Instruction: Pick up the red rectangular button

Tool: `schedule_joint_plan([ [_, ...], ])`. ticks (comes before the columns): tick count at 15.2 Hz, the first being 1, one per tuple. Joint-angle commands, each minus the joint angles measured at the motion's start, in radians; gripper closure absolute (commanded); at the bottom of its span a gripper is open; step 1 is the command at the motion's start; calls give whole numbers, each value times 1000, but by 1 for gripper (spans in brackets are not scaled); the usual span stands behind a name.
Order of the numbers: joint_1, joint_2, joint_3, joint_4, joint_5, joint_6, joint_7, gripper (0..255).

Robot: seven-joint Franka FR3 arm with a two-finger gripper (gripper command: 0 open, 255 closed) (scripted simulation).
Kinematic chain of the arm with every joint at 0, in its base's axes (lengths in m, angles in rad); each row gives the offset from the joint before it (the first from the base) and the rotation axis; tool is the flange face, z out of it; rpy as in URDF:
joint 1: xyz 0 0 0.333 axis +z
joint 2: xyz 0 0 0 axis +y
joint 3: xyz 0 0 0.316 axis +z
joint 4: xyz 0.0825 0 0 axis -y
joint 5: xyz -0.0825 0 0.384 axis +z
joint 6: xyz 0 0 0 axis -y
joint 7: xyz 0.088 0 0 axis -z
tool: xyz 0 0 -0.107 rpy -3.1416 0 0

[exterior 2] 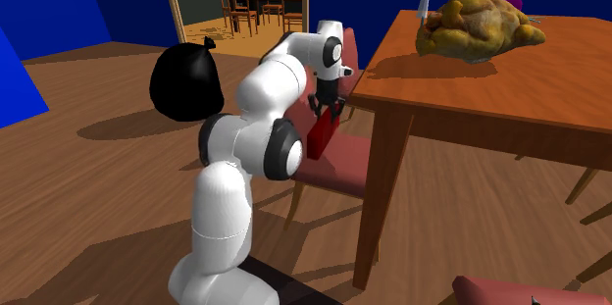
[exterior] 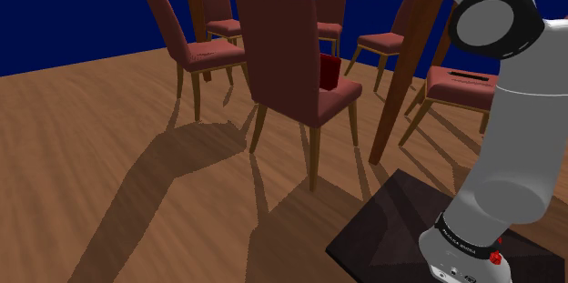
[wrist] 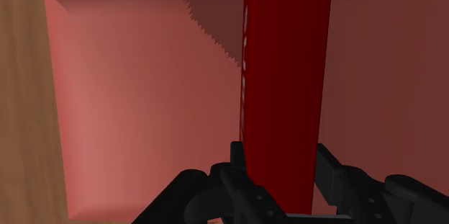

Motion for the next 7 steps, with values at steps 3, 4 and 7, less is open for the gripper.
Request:
schedule_joint_plan([
  [3, 0, 27, 0, 99, 0, -71, -1, 255],
  [4, 0, 36, 0, 126, 0, -89, -2, 255],
  [7, 0, 47, 0, 159, 0, -111, -2, 255],
])
